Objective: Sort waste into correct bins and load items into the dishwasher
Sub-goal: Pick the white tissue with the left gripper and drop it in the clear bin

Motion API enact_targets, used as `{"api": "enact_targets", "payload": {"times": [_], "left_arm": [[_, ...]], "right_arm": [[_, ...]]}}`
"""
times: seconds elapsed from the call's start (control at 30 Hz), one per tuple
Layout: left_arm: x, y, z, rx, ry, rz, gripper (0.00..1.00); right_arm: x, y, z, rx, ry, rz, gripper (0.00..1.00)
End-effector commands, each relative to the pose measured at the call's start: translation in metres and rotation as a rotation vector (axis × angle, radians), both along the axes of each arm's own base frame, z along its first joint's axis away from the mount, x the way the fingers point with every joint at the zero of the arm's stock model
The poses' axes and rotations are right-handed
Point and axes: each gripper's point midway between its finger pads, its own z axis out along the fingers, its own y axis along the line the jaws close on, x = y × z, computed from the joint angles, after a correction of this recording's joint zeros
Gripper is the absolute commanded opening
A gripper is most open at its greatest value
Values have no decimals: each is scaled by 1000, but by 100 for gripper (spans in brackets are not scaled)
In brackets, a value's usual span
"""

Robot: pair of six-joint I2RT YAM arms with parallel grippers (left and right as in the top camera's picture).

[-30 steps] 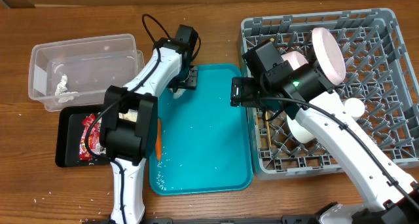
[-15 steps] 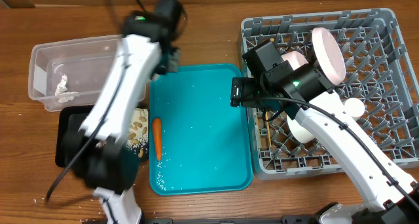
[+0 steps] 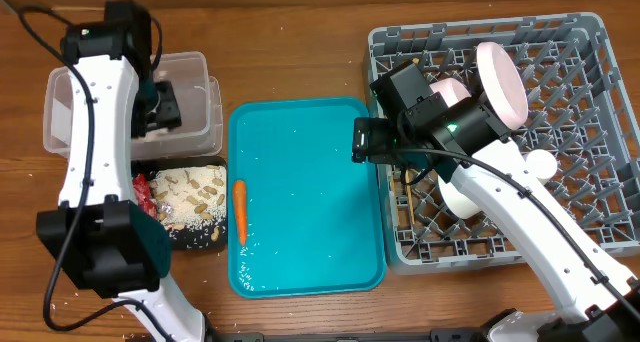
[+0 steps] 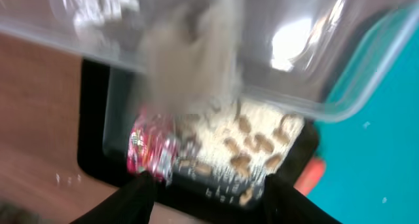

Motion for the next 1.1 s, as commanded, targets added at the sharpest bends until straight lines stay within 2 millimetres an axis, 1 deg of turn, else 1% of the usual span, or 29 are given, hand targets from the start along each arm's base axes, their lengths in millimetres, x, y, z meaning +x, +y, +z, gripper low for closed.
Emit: {"api": "enact_targets", "payload": {"times": [0.0,0.07,0.17,0.23,0.3,0.4,0.47,0.5,0.53,0.6,0.67,0.73,0.83,0.9,0.97,1.07], "left_arm": [[-16,-4,28,-18,-37,8,56],[-31,-4,38,-7,-19,9,56],[-42,-3,49,9,-32,15,57],[-47,-1,49,16,-31,37,59],[-56,6,41,46,-4,82,61],[-65,9,15,53,49,131,62],[-70,11,-8,38,78,165,62],[-75,13,-30,23,99,192,63],[-76,13,-37,13,103,197,63],[-83,15,-63,-28,118,230,62],[-89,22,-82,-41,121,264,63],[-95,29,-97,-48,124,273,64],[-102,41,-114,-52,125,268,66],[-105,47,-122,-53,119,277,71],[-107,53,-132,-49,102,297,73],[-109,56,-148,-43,75,310,78]], "right_arm": [[0,2,9,15,-24,16,100],[0,2,8,14,-24,16,100],[0,2,7,14,-23,16,100],[2,4,8,19,-30,16,100],[4,5,9,24,-39,16,100],[4,5,9,23,-37,16,100],[4,4,9,22,-35,16,100],[4,4,9,22,-35,16,100],[4,4,9,22,-35,16,100],[3,4,8,20,-34,16,100],[3,4,8,19,-32,17,100],[3,4,8,19,-31,16,100],[4,4,9,21,-35,16,100],[5,5,9,25,-41,16,100],[7,6,10,30,-49,16,100],[8,7,10,31,-52,16,100]]}}
